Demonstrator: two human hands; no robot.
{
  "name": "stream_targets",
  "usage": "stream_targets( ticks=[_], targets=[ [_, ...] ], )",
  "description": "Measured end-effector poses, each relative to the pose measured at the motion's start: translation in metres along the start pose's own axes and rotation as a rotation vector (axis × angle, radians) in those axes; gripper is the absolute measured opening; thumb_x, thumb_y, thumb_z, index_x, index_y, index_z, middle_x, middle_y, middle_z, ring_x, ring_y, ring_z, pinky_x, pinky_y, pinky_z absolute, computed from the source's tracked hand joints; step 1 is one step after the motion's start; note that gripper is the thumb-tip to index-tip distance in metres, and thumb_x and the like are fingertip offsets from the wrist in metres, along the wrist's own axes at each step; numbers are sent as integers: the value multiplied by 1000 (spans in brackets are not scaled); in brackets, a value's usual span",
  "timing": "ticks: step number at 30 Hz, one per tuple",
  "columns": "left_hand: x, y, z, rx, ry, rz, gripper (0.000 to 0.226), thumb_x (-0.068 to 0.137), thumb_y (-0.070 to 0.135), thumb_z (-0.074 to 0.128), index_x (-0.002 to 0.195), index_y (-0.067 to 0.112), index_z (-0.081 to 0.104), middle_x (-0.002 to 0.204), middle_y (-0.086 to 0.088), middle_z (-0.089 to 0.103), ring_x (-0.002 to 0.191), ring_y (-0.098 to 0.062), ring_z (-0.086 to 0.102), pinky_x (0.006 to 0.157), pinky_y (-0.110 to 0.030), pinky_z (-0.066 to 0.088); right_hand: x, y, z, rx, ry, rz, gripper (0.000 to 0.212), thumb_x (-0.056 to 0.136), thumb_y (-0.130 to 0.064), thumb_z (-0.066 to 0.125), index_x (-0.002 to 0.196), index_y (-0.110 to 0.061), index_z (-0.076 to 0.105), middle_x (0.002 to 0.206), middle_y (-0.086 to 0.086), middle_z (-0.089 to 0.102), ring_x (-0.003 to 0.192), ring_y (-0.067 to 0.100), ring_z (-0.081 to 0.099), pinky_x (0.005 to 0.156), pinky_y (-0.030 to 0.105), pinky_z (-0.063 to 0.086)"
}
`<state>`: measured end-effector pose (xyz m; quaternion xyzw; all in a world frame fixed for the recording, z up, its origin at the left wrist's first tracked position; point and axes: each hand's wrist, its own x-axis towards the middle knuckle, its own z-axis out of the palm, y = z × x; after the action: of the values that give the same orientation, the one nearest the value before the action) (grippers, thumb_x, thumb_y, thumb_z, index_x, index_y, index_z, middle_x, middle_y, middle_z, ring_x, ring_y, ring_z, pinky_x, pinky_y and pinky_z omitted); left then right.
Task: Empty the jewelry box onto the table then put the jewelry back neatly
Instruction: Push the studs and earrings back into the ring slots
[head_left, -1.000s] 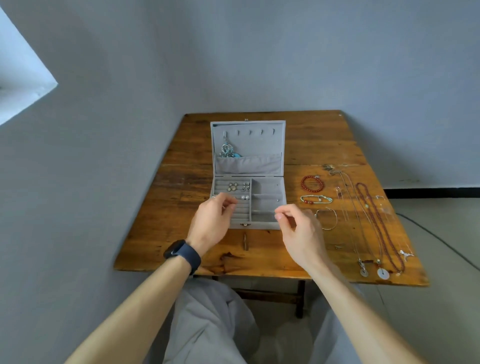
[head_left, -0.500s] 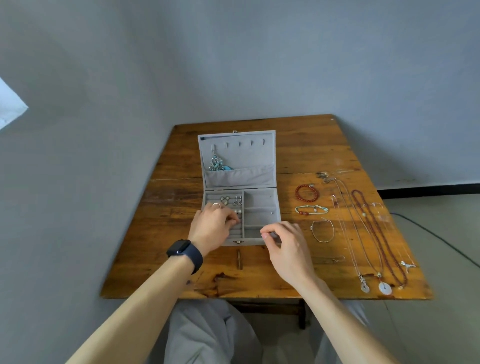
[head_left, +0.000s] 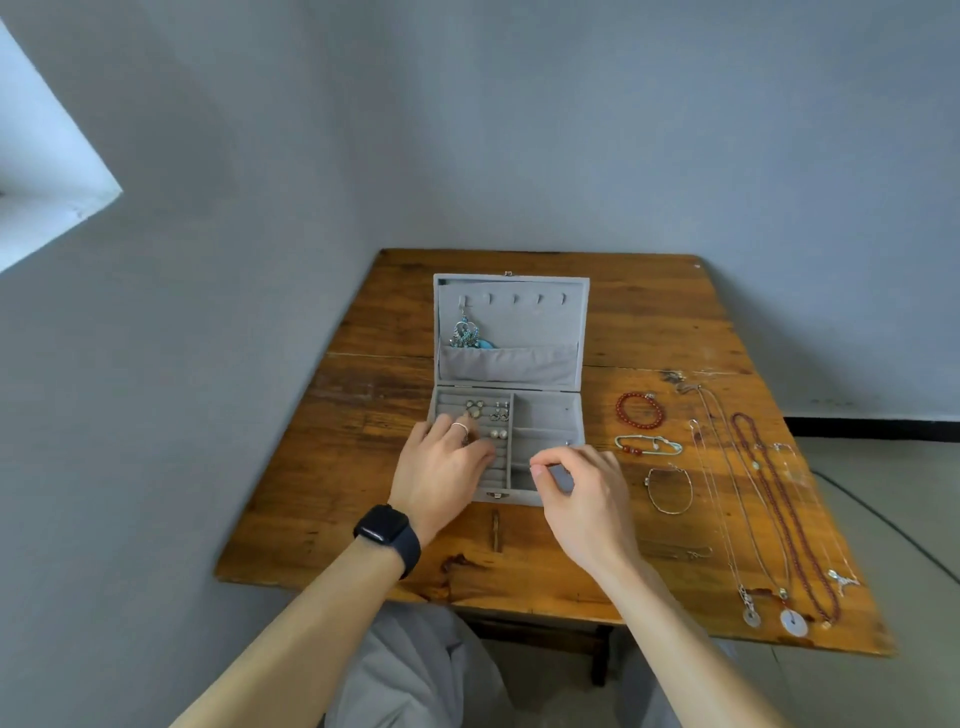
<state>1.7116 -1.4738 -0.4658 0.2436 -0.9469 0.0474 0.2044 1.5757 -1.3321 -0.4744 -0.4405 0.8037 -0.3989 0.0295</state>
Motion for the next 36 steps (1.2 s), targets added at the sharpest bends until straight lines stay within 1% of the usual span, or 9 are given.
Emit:
stream_targets(
  ticks=[3,5,9,12,20,24,27,31,36],
  targets=[
    [-8,-2,2,34,74,60,16,94,29,61,94,26,77,103,2,66,94,-22,59,79,-38,46,9,-6,2,2,-18,-11,10,92,-30,65,100,-31,71,101,-17,67,94,7,49,71,16,39],
    [-11,-3,3,39,78,45,17,94,29,59,95,26,76,106,2,66,96,-22,59,80,-37,45,15,-8,2,12,-27,-7,11,93,-30,64,101,-31,71,101,-17,66,95,8,47,71,13,35],
    [-17,-5,7,-33,34,-5,26,99,35,50,108,26,73,112,1,66,105,-22,59,84,-37,44,26,-15,6,-4,-48,31,8,92,-32,66,96,-33,73,98,-16,62,95,9,42,76,25,36],
    [-25,-7,8,-61,22,-10,33,100,41,46,119,28,70,119,1,65,115,-21,56,93,-38,43,32,-21,14,-36,-108,59,7,90,-32,68,93,-34,74,100,-14,58,103,13,43,82,24,31],
    [-27,-13,9,-72,31,9,35,99,42,47,123,28,68,122,-2,64,115,-22,56,97,-41,43,36,-31,32,-241,-154,89,16,90,-38,64,98,-33,76,122,-8,58,117,18,41,101,32,39],
    [-28,-13,9,-76,38,2,34,98,42,48,122,28,69,121,-2,64,115,-22,55,97,-41,43,33,-38,35,-275,-116,90,15,89,-38,62,96,-32,75,119,-7,59,116,19,42,99,35,42],
    [-29,-13,9,-70,34,-4,35,98,43,48,123,29,69,121,-1,64,115,-21,55,97,-41,42,28,-41,37,-288,-82,96,11,88,-37,63,93,-32,72,118,-5,57,116,19,42,94,33,42],
    [-29,-14,10,-69,15,-10,36,100,44,45,123,30,69,122,-1,64,116,-20,55,98,-40,41,24,-42,41,-301,-52,101,13,87,-37,64,99,-34,67,121,-3,56,115,20,42,89,32,42],
    [-29,-16,9,-57,1,-7,36,100,45,43,122,31,69,122,-1,64,116,-20,55,97,-39,40,32,-46,35,-253,-117,210,23,84,-36,66,105,-40,57,124,-1,52,117,23,40,92,35,44]
  ],
)
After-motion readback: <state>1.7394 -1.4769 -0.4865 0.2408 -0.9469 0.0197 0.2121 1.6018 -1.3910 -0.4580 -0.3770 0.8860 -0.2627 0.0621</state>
